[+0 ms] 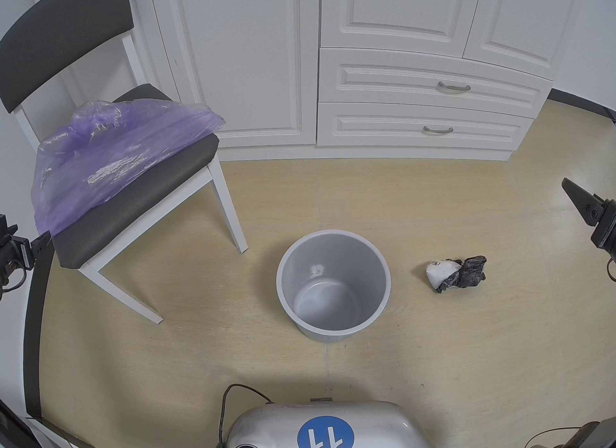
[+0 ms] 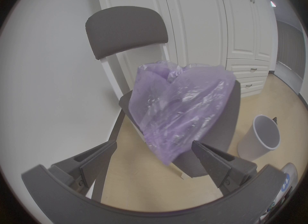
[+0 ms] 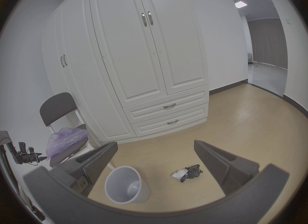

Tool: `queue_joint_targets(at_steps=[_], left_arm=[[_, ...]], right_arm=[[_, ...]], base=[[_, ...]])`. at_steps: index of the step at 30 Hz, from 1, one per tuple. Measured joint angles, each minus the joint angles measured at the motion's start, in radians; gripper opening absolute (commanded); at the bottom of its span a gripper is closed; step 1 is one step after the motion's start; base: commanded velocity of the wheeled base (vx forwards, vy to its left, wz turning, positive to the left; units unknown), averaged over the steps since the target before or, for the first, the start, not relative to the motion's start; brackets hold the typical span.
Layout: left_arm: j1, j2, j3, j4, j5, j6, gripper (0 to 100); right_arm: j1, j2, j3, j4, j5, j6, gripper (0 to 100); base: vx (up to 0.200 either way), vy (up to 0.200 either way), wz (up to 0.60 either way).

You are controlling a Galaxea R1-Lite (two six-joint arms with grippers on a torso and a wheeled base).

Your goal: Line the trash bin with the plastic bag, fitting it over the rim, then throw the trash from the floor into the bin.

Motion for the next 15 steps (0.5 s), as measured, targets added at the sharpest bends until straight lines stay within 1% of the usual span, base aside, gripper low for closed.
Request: queue_joint_targets(at_steps=[5, 15], left_arm=[[0.011, -0.062, 0.055, 0.002, -0.044, -0.011, 100], [0.026, -0.037, 0.076, 0.002, -0.049, -0.009, 100]], right_arm=[[0.0, -0.003, -0.001, 0.003, 0.001, -0.001, 100], [0.0, 0.004, 0.002, 0.016, 0.007, -0.001, 100]], base=[[0.0, 0.0, 0.0], [0.0, 0.0, 0.0]])
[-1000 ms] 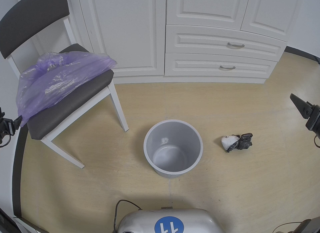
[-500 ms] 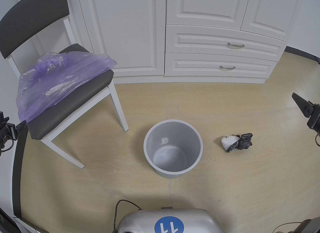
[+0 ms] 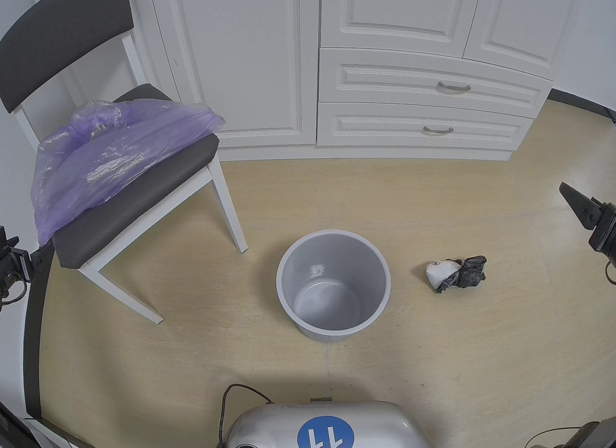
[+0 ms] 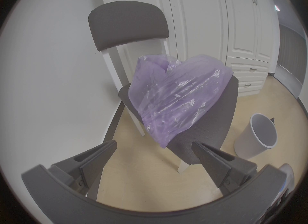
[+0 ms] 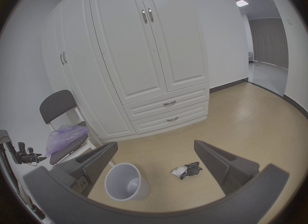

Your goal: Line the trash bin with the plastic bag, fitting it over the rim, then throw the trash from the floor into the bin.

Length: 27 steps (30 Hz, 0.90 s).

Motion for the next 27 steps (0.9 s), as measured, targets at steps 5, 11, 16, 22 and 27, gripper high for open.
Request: queue_joint_targets(at_steps=[5, 11, 16, 22, 27], left_arm=[[0.003, 0.045, -0.018, -0.007, 0.01, -0.001, 100], [-0.003, 0.116, -0.089, -0.013, 0.071, -0.016, 100], [-0.012, 0.148, -0.131, -0.014, 0.079, -0.124, 100], [-0.022, 0.149, -0.19, -0.009, 0.079, -0.34, 100], [-0.027, 0.13, -0.243, 0.005, 0.074, -0.435, 100]], right_arm=[[0.0, 0.003, -0.003, 0.012, 0.005, 0.0, 100], [0.0, 0.004, -0.01, 0.012, 0.006, 0.0, 100], [0.0, 0.004, -0.013, 0.012, 0.006, 0.001, 100], [0.0, 0.005, -0.017, 0.011, 0.005, 0.001, 100], [0.0, 0.005, -0.019, 0.011, 0.014, 0.001, 100]], base=[[0.0, 0.0, 0.0], [0.0, 0.0, 0.0], [0.0, 0.0, 0.0], [0.0, 0.0, 0.0], [0.0, 0.0, 0.0]])
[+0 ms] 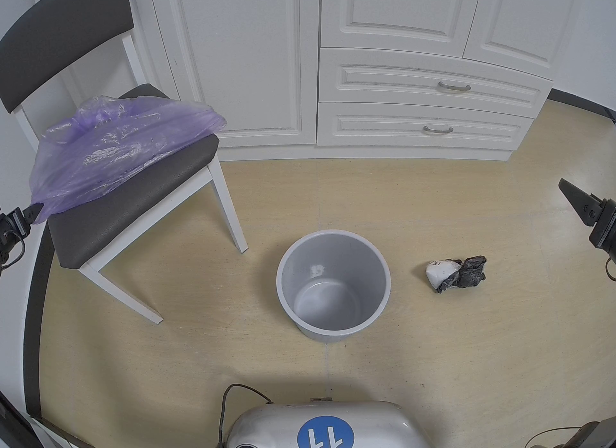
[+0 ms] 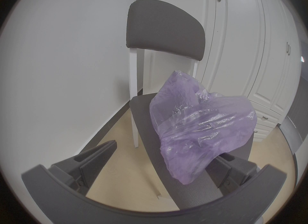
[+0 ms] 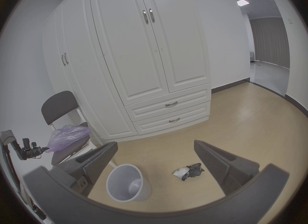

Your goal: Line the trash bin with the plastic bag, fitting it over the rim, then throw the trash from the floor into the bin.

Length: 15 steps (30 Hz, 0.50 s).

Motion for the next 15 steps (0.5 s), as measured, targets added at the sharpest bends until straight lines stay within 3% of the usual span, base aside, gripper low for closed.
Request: queue_joint_targets(at_steps=[15], left_arm=[[-0.015, 0.106, -0.097, -0.008, -0.006, -0.001, 100]], right_arm=[[0.0, 0.0, -0.003, -0.001, 0.005, 0.0, 100]], base=[[0.0, 0.0, 0.0]])
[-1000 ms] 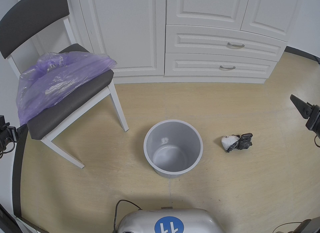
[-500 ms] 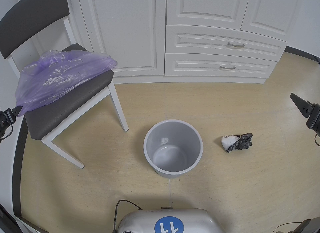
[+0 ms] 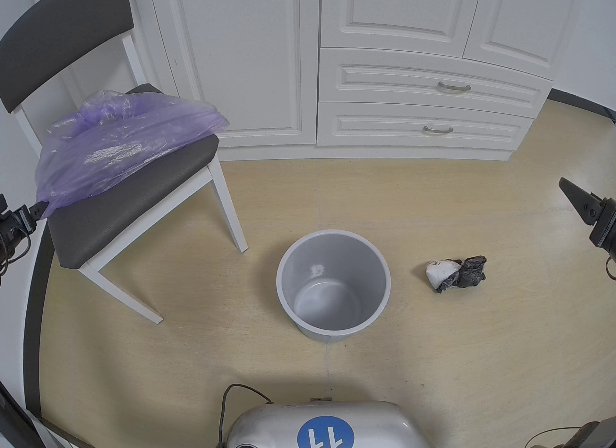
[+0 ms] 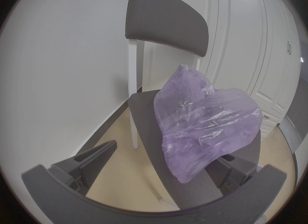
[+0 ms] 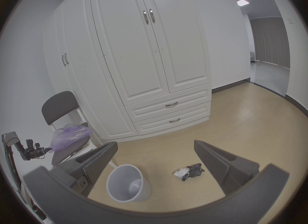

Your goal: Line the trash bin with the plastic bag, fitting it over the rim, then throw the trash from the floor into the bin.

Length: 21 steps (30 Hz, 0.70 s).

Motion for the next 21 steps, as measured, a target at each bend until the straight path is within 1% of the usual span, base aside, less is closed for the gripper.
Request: queue_joint_targets(at_steps=[8, 9, 12, 14, 21], left_arm=[[-0.01, 0.05, -0.091, 0.002, -0.006, -0.006, 100], [-0.012, 0.053, -0.094, 0.002, -0.014, -0.006, 0], [-0.018, 0.058, -0.095, 0.0, -0.065, -0.012, 0], [-0.022, 0.059, -0.09, -0.001, -0.085, -0.026, 0], [-0.024, 0.052, -0.074, -0.054, -0.112, -0.082, 0]], right_arm=[[0.0, -0.001, -0.002, 0.0, 0.001, 0.01, 100], [-0.001, -0.001, -0.003, -0.001, 0.001, 0.01, 100], [-0.001, -0.001, -0.007, -0.001, 0.001, 0.011, 100], [-0.001, -0.002, -0.009, -0.001, 0.001, 0.011, 100], [0.0, -0.006, -0.011, -0.001, 0.003, 0.011, 100]], base=[[0.0, 0.0, 0.0], [0.0, 0.0, 0.0], [0.0, 0.0, 0.0], [0.0, 0.0, 0.0], [0.0, 0.0, 0.0]])
